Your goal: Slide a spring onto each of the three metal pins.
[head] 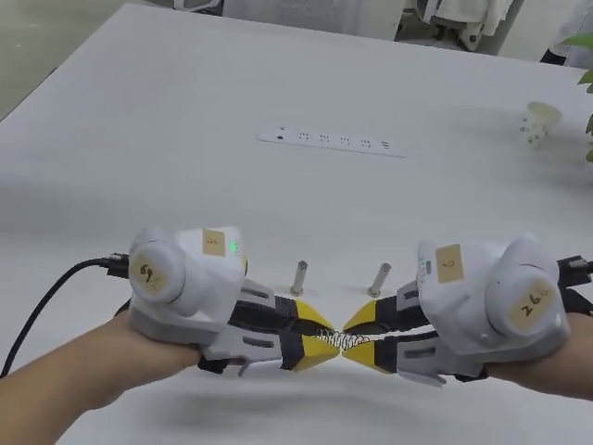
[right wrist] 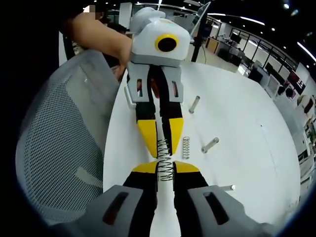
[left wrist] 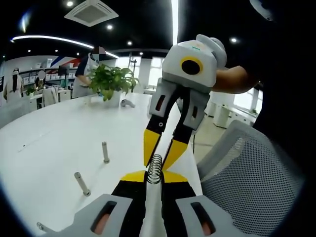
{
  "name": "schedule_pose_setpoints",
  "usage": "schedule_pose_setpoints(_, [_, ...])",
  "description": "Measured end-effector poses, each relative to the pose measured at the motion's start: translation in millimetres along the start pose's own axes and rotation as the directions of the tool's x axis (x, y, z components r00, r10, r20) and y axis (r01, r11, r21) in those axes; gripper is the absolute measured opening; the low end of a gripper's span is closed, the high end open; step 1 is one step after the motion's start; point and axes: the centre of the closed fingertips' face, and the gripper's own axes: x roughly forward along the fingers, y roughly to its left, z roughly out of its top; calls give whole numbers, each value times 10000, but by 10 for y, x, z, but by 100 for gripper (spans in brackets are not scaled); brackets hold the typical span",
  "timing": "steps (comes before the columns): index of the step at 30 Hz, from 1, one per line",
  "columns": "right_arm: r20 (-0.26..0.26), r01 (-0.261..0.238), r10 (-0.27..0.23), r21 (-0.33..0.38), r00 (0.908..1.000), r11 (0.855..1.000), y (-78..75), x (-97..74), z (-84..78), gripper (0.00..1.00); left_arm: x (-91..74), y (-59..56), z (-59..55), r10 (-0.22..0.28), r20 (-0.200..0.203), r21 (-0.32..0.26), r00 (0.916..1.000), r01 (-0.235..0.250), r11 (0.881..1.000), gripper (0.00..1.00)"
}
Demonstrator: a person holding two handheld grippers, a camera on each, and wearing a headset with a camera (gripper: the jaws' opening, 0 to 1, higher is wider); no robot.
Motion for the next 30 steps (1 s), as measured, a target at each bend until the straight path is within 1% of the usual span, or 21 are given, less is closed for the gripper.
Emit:
schedule_pose_setpoints(3, [-85, 54, -53, 135, 9999, 9999, -6, -16, -44, 12, 0, 0, -6, 4, -7, -13, 10000, -4, 10000, 2])
schedule_pose_setpoints(5, [-33, 62, -62, 256, 10000, 9997, -8, -32, -87, 14, -5, -1, -6, -11, 11, -45, 10000, 12, 10000, 2])
schedule_pose_setpoints(9, [41, 70, -72, 546, 10000, 9985, -5, -44, -152, 13, -11, 0, -4, -47, 28, -77, 10000, 48, 10000, 2])
schedule_pose_setpoints(12, [44, 108, -110, 538, 9999, 9985, -2, -43, -158, 11, -6, -7, 1, -71, 44, -74, 10000, 72, 9999, 2])
schedule_pose_setpoints(14, [131, 140, -146, 435, 9998, 9990, 2, -42, -147, 9, 3, -17, 4, -110, 55, -81, 9999, 111, 9999, 2])
schedule_pose_setpoints(16, [67, 158, -161, 414, 9998, 9990, 0, -40, -155, 9, 2, -20, 7, -119, 72, -87, 9999, 120, 9999, 2])
schedule_pose_setpoints(20, [94, 184, -186, 274, 9998, 9995, 2, -45, -135, 8, -5, -18, -6, -130, 39, -127, 9999, 130, 9998, 2])
schedule_pose_setpoints(21, [73, 171, -172, 161, 9998, 9997, 9, -50, -129, 8, -5, -20, -11, -152, 24, -129, 9999, 153, 9998, 2])
schedule_pose_setpoints(25, [77, 154, -152, -202, 9999, 9997, 21, -75, -91, 8, -5, -23, -70, -211, -76, -139, 9997, 210, 9997, 2])
schedule_pose_setpoints(28, [210, 144, -135, -451, 9997, 9989, 24, -106, -32, 8, -2, -35, -123, -227, -242, -137, 9995, 223, 9997, 2])
schedule_pose_setpoints(30, [256, 99, -81, -731, 9996, 9973, 37, -120, 4, 8, -6, -39, -131, -225, -263, -115, 9994, 222, 9997, 2])
